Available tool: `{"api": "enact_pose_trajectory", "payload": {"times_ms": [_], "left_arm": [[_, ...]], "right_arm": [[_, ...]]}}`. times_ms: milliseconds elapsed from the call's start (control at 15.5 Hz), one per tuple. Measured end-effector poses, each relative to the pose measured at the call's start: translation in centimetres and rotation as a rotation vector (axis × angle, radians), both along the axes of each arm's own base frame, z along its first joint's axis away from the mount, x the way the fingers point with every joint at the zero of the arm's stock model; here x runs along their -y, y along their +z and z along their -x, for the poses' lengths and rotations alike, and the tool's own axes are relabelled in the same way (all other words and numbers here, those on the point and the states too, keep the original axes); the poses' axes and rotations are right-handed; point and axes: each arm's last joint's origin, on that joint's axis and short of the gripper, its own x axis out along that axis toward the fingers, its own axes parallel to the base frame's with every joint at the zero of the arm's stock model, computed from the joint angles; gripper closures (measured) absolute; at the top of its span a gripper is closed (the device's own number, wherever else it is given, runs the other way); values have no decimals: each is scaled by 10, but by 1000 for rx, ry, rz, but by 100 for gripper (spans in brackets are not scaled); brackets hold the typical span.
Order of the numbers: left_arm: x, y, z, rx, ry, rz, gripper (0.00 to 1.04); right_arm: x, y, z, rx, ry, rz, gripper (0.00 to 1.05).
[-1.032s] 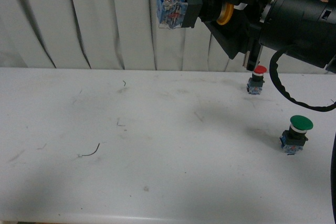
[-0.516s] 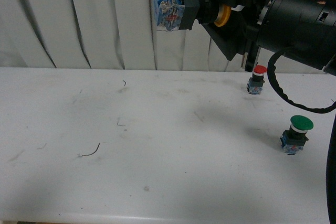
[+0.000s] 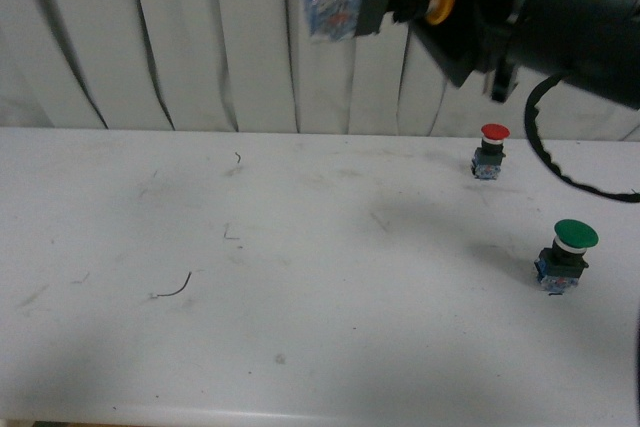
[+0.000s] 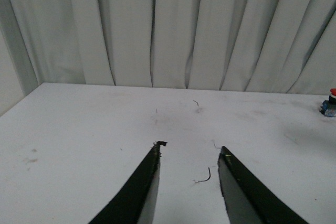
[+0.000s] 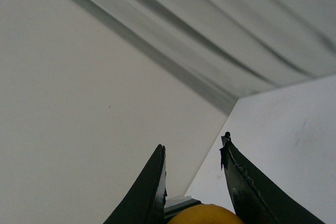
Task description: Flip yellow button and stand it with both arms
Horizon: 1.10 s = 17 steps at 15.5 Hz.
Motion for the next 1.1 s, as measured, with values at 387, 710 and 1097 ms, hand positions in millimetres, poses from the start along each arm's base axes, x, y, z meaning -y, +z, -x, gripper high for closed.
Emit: {"api": "enact_pose_trajectory", "payload": {"times_ms": [387,710,1097], "left_arm": [[0,0,0,0,0,-2,5],[0,0,0,0,0,-2,7],[0,0,0,0,0,-2,7]], "right_arm": [[62,-9,-31,17,-584,699,73],[97,-9,-50,106,-763,1030,73],[117,-30,-81,-8,-814,1130,73]]}}
